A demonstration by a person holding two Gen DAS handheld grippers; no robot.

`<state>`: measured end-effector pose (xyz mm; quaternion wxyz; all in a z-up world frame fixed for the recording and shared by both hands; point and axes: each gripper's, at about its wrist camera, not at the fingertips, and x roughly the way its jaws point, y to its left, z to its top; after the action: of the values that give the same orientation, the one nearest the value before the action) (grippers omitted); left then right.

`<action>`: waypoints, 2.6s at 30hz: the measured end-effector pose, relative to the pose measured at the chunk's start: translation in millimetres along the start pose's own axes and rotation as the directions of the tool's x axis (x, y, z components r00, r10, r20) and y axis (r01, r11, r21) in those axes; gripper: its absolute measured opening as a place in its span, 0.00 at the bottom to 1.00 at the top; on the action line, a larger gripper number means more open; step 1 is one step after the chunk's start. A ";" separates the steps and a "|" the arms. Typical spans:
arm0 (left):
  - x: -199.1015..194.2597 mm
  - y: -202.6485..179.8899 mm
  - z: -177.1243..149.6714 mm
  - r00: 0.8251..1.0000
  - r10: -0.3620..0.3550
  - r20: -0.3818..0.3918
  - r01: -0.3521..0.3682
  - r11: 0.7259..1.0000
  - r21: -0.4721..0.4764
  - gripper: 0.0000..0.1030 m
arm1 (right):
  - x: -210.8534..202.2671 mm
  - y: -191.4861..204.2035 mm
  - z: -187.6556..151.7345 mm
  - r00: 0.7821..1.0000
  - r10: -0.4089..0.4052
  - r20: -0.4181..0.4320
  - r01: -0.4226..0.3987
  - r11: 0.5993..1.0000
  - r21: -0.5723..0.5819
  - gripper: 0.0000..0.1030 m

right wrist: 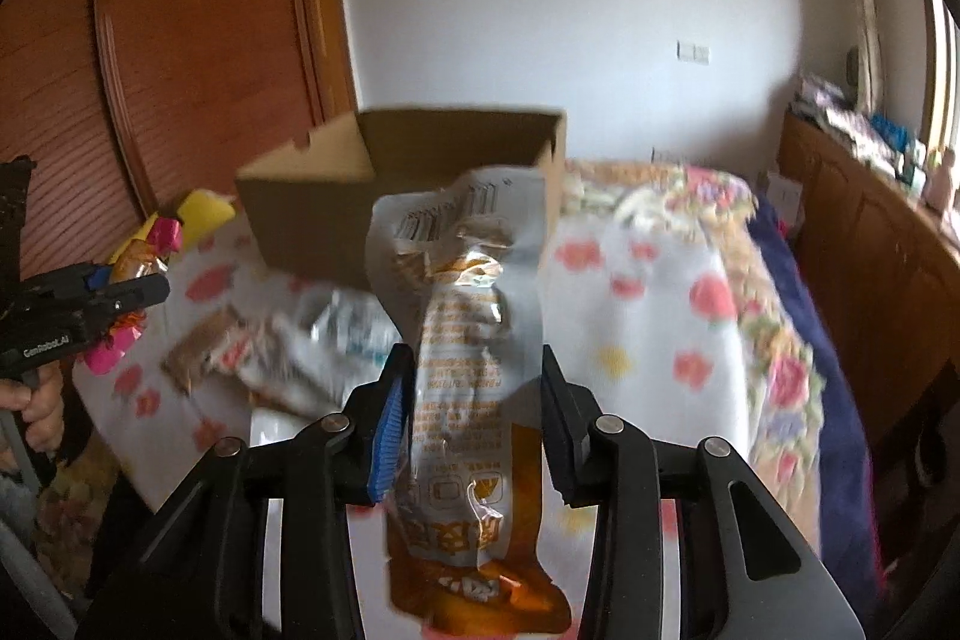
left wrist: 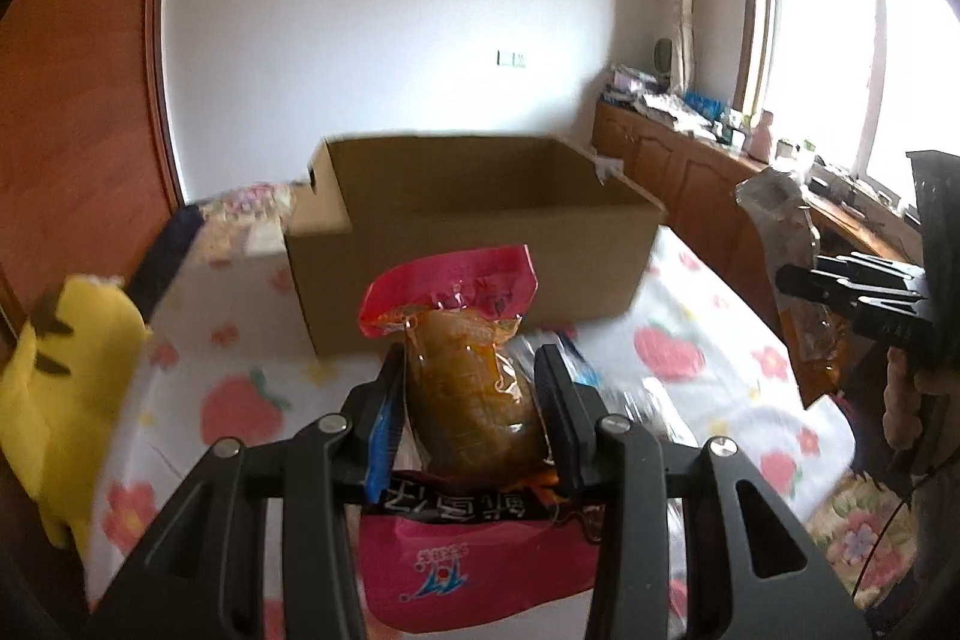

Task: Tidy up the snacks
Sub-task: 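Carry the pink bread bag into the box with the left gripper while the right carries a pouch, then move the left gripper to the granola bar and grasp it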

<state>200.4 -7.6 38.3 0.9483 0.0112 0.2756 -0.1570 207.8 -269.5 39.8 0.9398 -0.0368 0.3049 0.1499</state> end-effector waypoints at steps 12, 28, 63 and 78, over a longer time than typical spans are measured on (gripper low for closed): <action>36.0 37.1 68.4 0.997 0.032 0.071 -0.033 0.999 0.018 0.39 | 44.5 19.7 94.8 0.996 0.021 0.089 -0.013 0.996 -0.083 0.35; 119.6 64.5 117.4 0.997 0.040 0.059 -0.042 0.999 0.026 0.39 | 125.7 21.3 156.2 0.992 0.043 0.121 -0.037 0.998 -0.052 0.35; 94.9 51.4 53.8 0.999 0.043 0.002 -0.043 0.996 0.072 0.56 | 110.8 24.3 110.0 0.998 0.065 0.002 -0.065 0.997 -0.027 0.46; 56.9 47.2 -38.5 0.994 0.039 -0.099 -0.036 0.999 0.039 0.56 | 62.4 57.1 36.7 0.990 0.122 -0.071 -0.123 0.992 -0.015 0.53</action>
<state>240.2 24.8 -27.3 0.9358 0.0415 0.3192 -0.1434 259.0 -193.1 34.4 0.9171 -0.0322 0.3380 0.2089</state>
